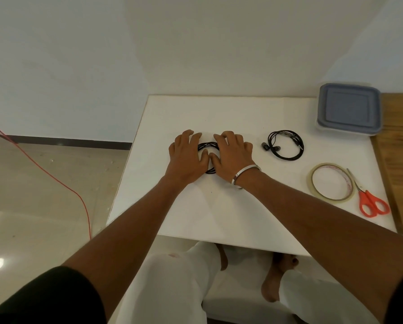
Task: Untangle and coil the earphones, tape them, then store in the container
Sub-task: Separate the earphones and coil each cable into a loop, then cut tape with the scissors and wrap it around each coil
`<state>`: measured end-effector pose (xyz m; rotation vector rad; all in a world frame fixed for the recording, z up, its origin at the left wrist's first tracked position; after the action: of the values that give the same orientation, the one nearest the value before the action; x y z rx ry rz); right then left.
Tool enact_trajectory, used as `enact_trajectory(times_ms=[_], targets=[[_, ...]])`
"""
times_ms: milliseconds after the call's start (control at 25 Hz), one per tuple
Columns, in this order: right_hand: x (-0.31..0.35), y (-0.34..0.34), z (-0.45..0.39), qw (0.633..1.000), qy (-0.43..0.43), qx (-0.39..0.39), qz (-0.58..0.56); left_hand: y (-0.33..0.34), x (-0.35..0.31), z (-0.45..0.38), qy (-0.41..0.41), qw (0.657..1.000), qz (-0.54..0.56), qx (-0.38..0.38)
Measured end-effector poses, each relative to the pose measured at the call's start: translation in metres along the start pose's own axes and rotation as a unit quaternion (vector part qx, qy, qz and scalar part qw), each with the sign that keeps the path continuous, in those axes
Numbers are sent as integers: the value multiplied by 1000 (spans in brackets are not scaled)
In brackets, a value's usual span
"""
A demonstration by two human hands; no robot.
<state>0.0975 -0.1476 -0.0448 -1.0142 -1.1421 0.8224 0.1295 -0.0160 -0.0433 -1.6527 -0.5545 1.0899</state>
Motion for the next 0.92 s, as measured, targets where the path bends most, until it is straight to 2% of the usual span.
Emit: enact_trajectory(times_ms=[160,520,920], targets=[[-6,-3,4,1000,-23,-14,-1,2,-4,1,16,1000,9,25],[-36,-25,15,999,-14,-7,36,-5,-24,3,40,999,-9,17],[-92,-65,41,997,30,-17,64,-6,-87,2,83,996,-9,10]])
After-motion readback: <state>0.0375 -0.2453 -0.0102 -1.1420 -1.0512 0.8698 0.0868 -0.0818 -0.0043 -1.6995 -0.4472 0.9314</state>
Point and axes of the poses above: each hand's wrist, its own z-axis away from the middle knuckle, its own y-axis out of the palm, x = y × z, the point moved 4 cm from there along -z, towards the middle knuckle, and after that the axes turned 12 degrees about y, right-handed, at the moved point
